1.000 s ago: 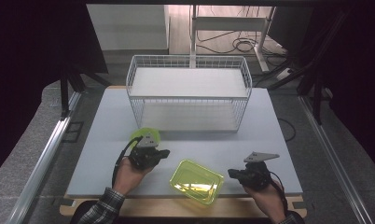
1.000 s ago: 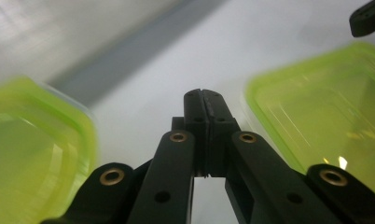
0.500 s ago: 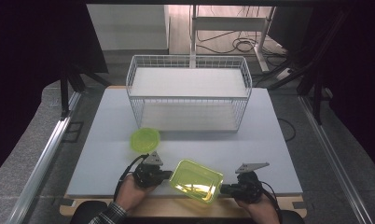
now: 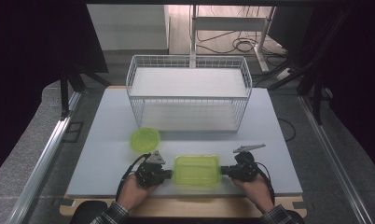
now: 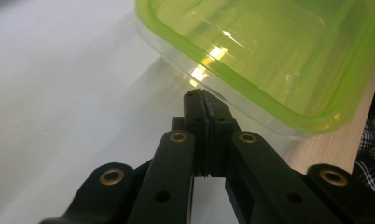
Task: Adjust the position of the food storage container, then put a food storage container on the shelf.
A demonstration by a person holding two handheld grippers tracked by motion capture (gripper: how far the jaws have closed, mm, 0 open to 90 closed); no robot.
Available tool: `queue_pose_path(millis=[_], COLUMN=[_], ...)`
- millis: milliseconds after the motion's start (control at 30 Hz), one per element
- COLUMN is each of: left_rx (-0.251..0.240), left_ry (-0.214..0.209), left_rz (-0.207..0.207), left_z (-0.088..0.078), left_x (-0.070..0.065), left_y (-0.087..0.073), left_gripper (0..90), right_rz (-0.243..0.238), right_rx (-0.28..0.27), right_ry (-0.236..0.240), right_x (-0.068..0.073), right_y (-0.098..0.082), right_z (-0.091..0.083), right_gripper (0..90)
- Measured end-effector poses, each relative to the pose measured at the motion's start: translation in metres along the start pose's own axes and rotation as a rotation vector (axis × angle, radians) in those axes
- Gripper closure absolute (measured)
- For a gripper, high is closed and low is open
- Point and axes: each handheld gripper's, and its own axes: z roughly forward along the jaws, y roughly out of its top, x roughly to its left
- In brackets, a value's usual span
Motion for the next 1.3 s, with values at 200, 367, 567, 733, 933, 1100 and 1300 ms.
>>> queue_pose_path(millis=[200, 367, 567, 733, 933, 1100, 1300], left_rx=[-0.007, 0.000, -0.043, -0.060, -0.039, -0.049, -0.063], left_ry=[0.008, 0.013, 0.129, 0.171, 0.178, 0.178, 0.190], left_rz=[-0.008, 0.003, 0.025, 0.028, 0.039, 0.053, 0.072], left_z=[0.000, 0.001, -0.012, -0.019, -0.020, -0.022, -0.024], left_x=[0.000, -0.001, 0.003, 0.003, 0.001, 0.001, 0.002], left_y=[0.000, 0.000, -0.007, -0.012, -0.020, -0.024, -0.027], left_gripper=[89.8, 87.1, 59.4, 31.0, 10.2, 3.8, 3.0], right_rz=[-0.029, -0.094, -0.111, -0.166, -0.158, -0.152, -0.120], right_rx=[0.004, 0.008, -0.014, -0.041, -0.091, -0.131, -0.176], right_ry=[-0.017, -0.069, -0.107, -0.146, -0.159, -0.156, -0.102], right_x=[-0.009, -0.011, -0.014, -0.008, -0.009, -0.010, -0.013], right_y=[0.021, 0.027, 0.020, 0.011, 0.010, 0.010, 0.008], right_z=[0.013, 0.021, 0.008, -0.005, -0.011, -0.017, -0.018], right_gripper=[86.4, 84.4, 74.9, 57.7, 40.5, 29.8, 14.7])
